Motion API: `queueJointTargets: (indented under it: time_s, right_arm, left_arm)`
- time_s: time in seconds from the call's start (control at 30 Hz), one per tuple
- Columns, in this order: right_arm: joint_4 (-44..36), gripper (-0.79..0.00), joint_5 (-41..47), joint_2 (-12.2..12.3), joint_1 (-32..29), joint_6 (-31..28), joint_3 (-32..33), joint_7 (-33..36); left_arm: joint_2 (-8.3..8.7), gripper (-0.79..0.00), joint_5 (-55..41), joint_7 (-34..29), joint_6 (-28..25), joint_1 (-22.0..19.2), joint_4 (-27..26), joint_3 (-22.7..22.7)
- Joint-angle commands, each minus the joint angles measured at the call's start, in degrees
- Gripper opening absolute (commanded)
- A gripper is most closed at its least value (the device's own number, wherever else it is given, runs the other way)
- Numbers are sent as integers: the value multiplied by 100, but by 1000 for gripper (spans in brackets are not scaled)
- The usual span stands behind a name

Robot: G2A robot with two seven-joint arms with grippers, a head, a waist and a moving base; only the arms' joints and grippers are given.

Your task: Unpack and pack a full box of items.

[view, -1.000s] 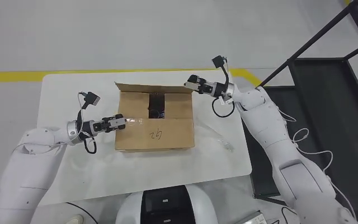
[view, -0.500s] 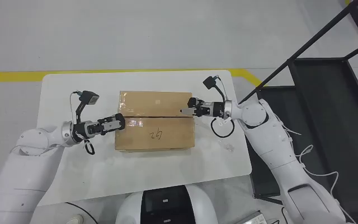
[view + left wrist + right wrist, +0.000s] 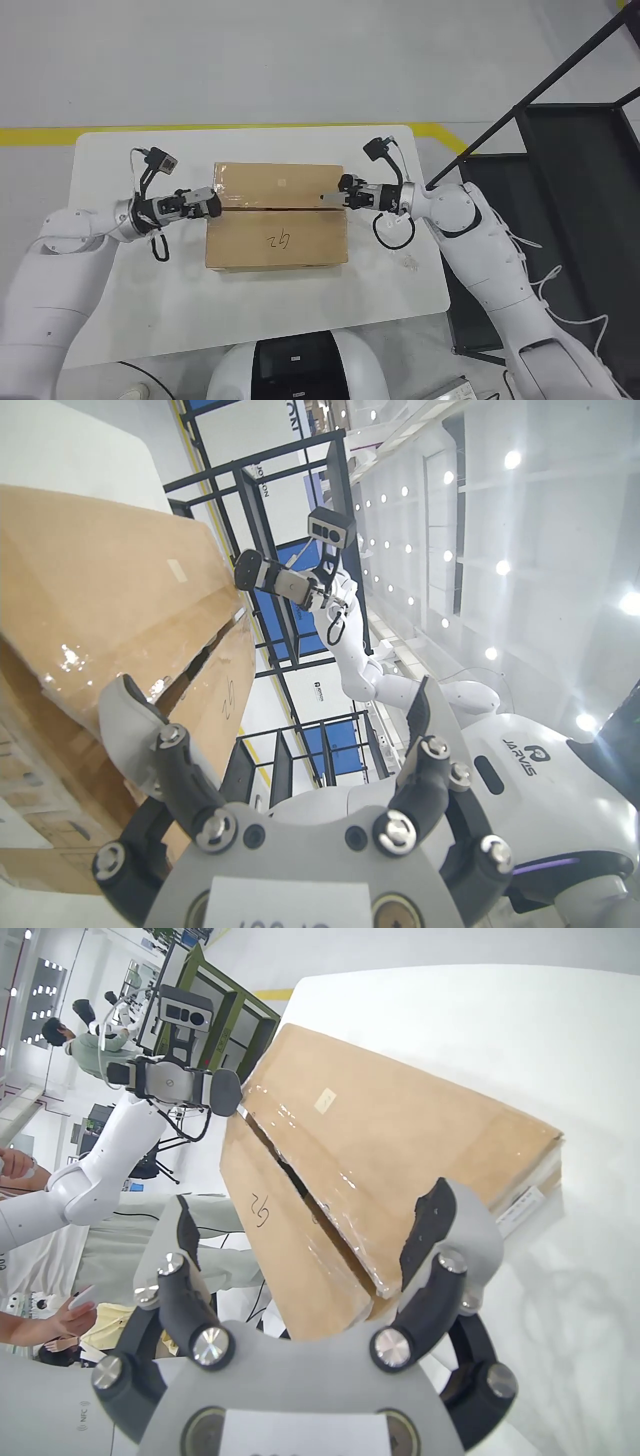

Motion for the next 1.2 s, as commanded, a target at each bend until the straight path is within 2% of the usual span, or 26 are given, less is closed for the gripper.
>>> queueJointTargets:
  time_s: [0.0, 0.17, 0.33, 0.5, 0.63, 0.93, 1.03, 1.17]
  right_arm:
    - [-53, 0, -6, 10, -23, 37, 18, -16]
    - [-267, 0, 227, 33, -134, 157, 134, -130]
    - [-705, 0, 700, 80, -521, 781, 447, -326]
    - [-1210, 0, 1550, 116, -1109, 1279, 695, -264]
    - [-1387, 0, 1833, 158, -1714, 1718, 875, -284]
    - [-1596, 0, 2333, 173, -2807, 1937, 1051, -802]
    - [-1513, 0, 2280, 167, -2895, 1944, 1020, -974]
    - [-1033, 0, 2177, 106, -2626, 1897, 655, -1128]
  left_arm:
    - [0, 0, 252, 10, 78, -99, 103, 37]
    - [-3, 0, 611, 118, 240, -210, 170, 88]
    - [6, 0, 709, 21, 333, -236, 179, 98]
    - [6, 0, 709, 21, 333, -236, 179, 98]
    - [6, 0, 709, 21, 333, -236, 179, 98]
    - [6, 0, 709, 21, 333, -236, 179, 98]
    - [6, 0, 709, 21, 333, -236, 179, 98]
    - [6, 0, 709, 21, 333, -236, 179, 98]
